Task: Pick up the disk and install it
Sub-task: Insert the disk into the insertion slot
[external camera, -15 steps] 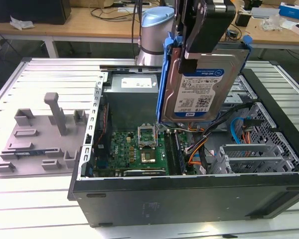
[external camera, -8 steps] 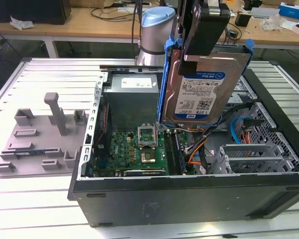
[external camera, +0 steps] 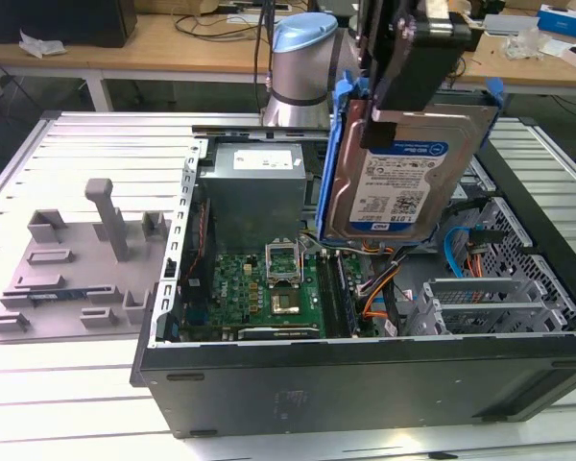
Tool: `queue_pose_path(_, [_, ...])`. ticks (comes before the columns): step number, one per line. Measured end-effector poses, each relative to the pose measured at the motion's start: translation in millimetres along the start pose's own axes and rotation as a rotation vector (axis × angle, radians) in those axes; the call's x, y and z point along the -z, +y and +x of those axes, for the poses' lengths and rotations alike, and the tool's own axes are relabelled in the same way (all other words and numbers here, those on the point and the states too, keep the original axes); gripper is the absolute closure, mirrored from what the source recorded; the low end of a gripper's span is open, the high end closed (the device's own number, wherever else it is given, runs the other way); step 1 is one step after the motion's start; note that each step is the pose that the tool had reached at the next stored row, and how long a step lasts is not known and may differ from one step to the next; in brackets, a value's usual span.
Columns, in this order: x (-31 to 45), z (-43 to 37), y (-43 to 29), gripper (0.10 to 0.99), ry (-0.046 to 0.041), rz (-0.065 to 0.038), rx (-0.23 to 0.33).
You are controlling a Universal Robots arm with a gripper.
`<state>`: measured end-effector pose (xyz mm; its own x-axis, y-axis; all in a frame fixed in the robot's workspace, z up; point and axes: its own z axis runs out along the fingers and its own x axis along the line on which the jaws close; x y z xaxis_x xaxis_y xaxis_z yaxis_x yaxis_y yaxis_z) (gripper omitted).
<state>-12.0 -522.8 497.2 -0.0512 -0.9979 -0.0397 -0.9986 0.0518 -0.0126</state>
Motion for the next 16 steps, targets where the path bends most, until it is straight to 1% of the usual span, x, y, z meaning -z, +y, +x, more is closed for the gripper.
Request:
queue_pose_path(5, [-1.5,8.8,-15.8,0.718,0.0002,0.000,0.001])
queue_pose_path(7, [-2.2,11.5,-24.2,0.718,0.0002,0.000,0.001])
queue_pose_path(8, [-3.0,13.9,-32.9,0.718,0.0002,0.000,0.002])
queue_pose_path(9, [-3.4,15.2,-37.5,0.718,0.0002,0.000,0.002])
queue_pose_path(13, [-4.7,18.9,-51.7,0.718,0.0002,0.000,0.003])
queue_pose_path(16, [-6.5,21.0,-74.2,0.718,0.0002,0.000,0.005])
